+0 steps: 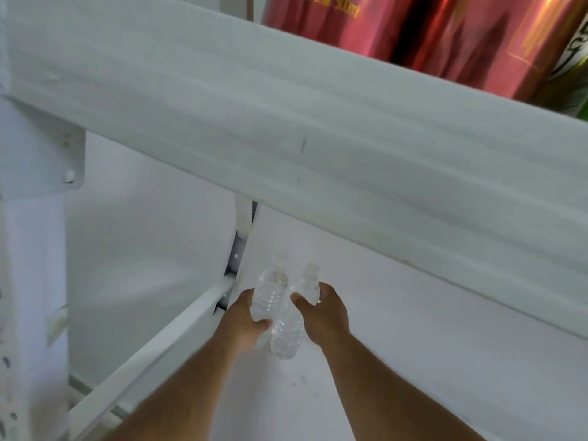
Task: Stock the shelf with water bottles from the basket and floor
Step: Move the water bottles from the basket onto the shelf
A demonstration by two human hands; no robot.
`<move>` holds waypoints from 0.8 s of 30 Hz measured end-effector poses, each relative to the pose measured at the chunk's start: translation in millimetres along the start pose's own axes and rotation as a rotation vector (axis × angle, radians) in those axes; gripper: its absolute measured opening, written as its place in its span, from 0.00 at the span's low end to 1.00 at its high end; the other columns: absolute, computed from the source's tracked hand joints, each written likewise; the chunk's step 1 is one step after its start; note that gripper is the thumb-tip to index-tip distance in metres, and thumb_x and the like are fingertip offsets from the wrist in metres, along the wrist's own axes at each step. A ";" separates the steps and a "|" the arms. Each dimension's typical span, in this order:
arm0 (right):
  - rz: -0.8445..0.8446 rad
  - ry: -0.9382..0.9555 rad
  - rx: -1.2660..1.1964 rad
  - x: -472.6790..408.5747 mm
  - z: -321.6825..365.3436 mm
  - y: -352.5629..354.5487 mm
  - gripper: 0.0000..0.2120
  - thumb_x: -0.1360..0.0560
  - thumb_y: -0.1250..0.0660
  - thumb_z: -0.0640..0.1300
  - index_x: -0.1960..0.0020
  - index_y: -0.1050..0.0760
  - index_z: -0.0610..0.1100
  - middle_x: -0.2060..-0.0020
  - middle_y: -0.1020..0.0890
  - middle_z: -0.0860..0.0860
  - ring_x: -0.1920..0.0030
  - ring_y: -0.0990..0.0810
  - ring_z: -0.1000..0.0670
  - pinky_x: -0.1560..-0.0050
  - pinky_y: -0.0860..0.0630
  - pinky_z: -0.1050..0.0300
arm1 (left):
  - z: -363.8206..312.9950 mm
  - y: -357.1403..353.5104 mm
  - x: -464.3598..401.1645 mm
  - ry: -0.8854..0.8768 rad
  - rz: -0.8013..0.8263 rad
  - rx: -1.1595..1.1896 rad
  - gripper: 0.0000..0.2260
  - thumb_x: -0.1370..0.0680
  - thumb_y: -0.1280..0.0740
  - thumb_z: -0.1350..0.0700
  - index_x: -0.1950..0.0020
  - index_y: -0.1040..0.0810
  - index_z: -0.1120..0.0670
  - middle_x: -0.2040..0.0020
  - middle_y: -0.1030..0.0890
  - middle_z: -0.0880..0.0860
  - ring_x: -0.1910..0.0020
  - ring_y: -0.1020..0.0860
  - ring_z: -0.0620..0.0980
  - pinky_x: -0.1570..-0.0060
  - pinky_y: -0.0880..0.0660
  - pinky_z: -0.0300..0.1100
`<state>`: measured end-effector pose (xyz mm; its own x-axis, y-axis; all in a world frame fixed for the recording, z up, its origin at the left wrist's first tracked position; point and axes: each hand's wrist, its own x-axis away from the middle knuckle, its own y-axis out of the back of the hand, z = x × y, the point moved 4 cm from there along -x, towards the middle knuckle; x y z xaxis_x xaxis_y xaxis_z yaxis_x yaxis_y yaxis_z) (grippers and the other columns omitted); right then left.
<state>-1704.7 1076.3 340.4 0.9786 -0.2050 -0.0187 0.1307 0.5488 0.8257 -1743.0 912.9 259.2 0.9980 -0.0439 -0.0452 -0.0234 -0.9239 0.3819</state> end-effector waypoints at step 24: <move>0.207 -0.075 0.226 215.1 40.5 22.6 0.37 0.22 0.39 0.62 0.21 0.45 0.44 0.24 0.35 0.47 0.26 0.36 0.42 0.28 0.35 0.49 | -73.6 80.6 196.8 -0.075 0.287 -0.696 0.32 0.23 0.34 0.48 0.21 0.44 0.48 0.23 0.36 0.51 0.28 0.31 0.56 0.32 0.30 0.54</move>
<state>-1497.7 1011.8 377.8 0.9652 -0.1714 0.1973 -0.1168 0.3926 0.9123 -1544.2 857.7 349.0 0.9509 -0.2959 0.0907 -0.2147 -0.4195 0.8820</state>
